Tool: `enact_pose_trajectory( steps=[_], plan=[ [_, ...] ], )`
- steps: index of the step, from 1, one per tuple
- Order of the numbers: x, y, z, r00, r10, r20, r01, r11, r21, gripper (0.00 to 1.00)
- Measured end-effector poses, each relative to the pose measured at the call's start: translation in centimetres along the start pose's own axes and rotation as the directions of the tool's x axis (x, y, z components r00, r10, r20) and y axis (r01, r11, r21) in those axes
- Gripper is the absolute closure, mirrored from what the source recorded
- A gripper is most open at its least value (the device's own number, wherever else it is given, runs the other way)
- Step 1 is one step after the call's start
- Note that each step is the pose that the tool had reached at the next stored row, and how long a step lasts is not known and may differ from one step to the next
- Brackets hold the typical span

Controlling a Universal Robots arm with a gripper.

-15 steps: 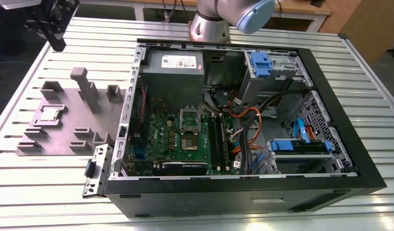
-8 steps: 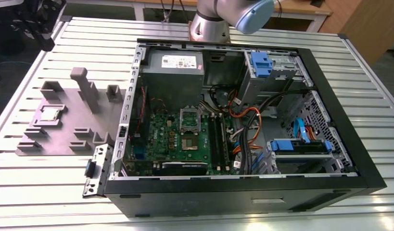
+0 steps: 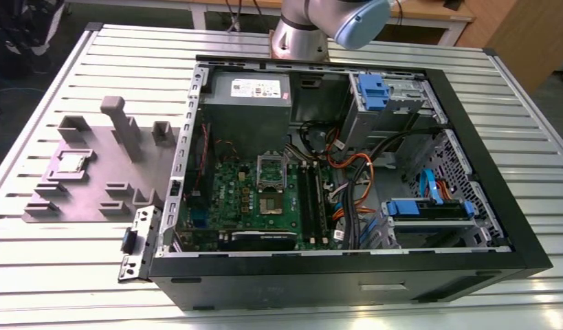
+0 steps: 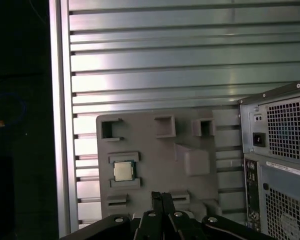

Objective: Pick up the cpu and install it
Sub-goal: 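Reach for the cpu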

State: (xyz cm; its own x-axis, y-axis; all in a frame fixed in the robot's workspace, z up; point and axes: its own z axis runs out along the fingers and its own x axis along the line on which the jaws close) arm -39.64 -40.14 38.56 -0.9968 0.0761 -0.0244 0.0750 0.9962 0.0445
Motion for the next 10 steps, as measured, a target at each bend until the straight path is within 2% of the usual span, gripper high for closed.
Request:
enact_pose_trajectory(
  steps=[5, 10],
  plan=[
    [2.20, -0.16, -0.05, 1.0000, 0.000, -0.0002, 0.000, 1.0000, 0.0001, 0.86],
    [3.72, -0.28, -0.07, 1.0000, 0.000, -0.0002, 0.000, 1.0000, 0.0001, 0.86]
  ],
)
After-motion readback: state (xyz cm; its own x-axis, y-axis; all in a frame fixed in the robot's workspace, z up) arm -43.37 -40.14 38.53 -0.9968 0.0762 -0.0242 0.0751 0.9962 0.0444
